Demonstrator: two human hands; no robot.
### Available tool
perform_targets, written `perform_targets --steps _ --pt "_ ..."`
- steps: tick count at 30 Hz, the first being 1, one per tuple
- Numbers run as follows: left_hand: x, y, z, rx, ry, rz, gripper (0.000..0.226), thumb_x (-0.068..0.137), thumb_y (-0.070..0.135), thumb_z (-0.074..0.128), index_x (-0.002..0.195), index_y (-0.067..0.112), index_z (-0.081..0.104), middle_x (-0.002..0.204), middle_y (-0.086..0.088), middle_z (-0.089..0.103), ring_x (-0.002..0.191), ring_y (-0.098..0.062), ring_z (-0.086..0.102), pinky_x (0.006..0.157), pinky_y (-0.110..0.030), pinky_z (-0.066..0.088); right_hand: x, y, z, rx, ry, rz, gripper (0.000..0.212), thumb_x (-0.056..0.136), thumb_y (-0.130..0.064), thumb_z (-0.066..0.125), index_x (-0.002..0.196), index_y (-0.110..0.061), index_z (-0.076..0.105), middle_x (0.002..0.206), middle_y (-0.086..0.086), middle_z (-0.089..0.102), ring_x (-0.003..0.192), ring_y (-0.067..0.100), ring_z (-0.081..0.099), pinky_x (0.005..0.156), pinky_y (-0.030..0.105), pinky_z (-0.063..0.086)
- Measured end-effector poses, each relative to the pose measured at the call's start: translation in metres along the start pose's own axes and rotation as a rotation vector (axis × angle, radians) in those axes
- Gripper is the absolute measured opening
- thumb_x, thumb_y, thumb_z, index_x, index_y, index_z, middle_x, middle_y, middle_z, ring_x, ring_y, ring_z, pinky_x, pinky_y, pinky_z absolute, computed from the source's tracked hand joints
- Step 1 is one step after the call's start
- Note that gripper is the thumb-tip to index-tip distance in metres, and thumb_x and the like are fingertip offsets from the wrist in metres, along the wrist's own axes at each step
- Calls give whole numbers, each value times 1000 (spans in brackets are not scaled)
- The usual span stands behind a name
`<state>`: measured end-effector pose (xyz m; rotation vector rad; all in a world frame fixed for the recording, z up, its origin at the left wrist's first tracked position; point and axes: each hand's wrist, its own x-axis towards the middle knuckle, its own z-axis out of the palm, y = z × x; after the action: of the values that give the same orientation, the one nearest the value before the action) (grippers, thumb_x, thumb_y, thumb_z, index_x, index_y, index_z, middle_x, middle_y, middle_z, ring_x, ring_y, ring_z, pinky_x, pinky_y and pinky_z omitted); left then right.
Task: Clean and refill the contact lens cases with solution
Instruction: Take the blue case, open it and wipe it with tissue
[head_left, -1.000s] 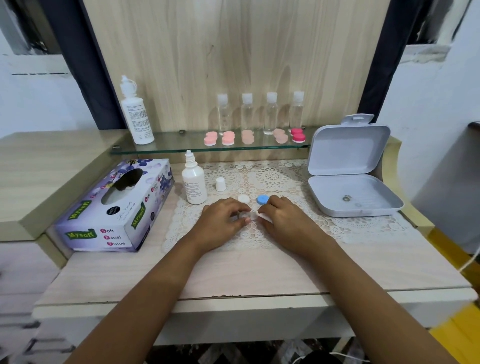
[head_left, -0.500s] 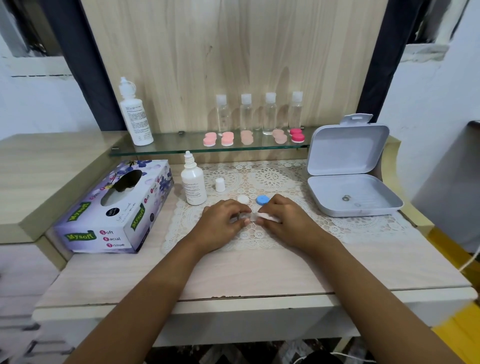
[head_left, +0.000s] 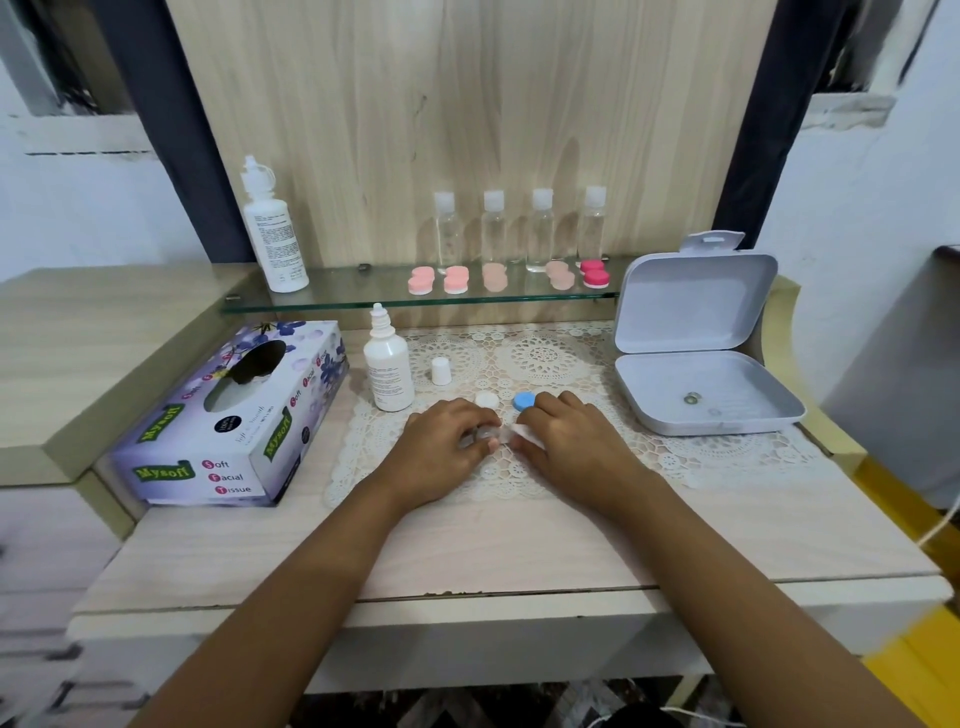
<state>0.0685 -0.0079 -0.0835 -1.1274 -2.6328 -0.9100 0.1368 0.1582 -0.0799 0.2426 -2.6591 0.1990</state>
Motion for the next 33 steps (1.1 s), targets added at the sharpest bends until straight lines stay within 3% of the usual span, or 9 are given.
perform_targets --steps 2,4,9,14,18,22,26,31,33 --pt "-1 0 0 -6 1 4 24 88 27 62 111 20 65 108 3 63 102 -17 52 91 -45 42 1 2 -1 5 -45 26 40 91 -45 39 99 -13 62 98 2 58 92 26 51 73 34 36" --pt "-1 0 0 -12 2 6 23 88 26 61 110 20 65 107 4 62 102 -16 52 91 -45 42 1 6 1 66 -75 50 33 93 -43 45 108 -17 59 106 -3 53 100 22 44 76 31 28" --pt "0 -1 1 -18 0 12 24 88 24 61 112 18 65 109 4 63 103 -15 53 92 -42 42 -3 11 4 243 -35 79 26 89 -43 55 101 -22 64 89 -12 40 87 15 40 73 33 31" --pt "0 -1 0 -23 7 15 25 88 22 62 112 16 66 110 3 63 104 -14 53 93 -38 42 -5 7 6 212 19 68 21 89 -36 58 98 -19 66 85 -9 41 86 23 46 70 32 31" --pt "-1 -1 0 -22 4 14 25 88 24 61 112 17 66 111 3 63 105 -15 52 93 -41 42 -4 2 5 113 38 73 25 90 -36 56 99 -15 64 94 3 55 90 27 49 71 33 32" --pt "-1 0 0 -9 -3 3 26 89 26 60 113 18 65 112 4 62 106 -15 51 94 -44 40 -3 1 2 38 27 60 28 91 -40 50 102 -18 62 100 -1 55 95 25 50 72 33 30" --pt "-2 0 0 -16 -2 9 24 89 25 61 112 19 65 109 5 62 103 -15 52 93 -45 41 -4 2 1 155 -33 120 23 91 -42 50 106 -25 56 99 -9 46 98 19 45 76 32 27" --pt "-3 -1 1 -35 8 4 24 89 23 61 112 18 67 110 3 64 103 -16 54 91 -40 42 -4 7 1 419 9 201 16 88 -35 55 101 -26 54 101 -9 55 96 15 50 84 36 38" --pt "-3 0 -1 -82 15 -10 25 90 23 60 113 17 67 108 1 65 102 -16 55 92 -37 44 -3 5 -3 584 56 260 5 90 -28 57 93 -27 53 92 -9 57 88 12 52 79 29 40"
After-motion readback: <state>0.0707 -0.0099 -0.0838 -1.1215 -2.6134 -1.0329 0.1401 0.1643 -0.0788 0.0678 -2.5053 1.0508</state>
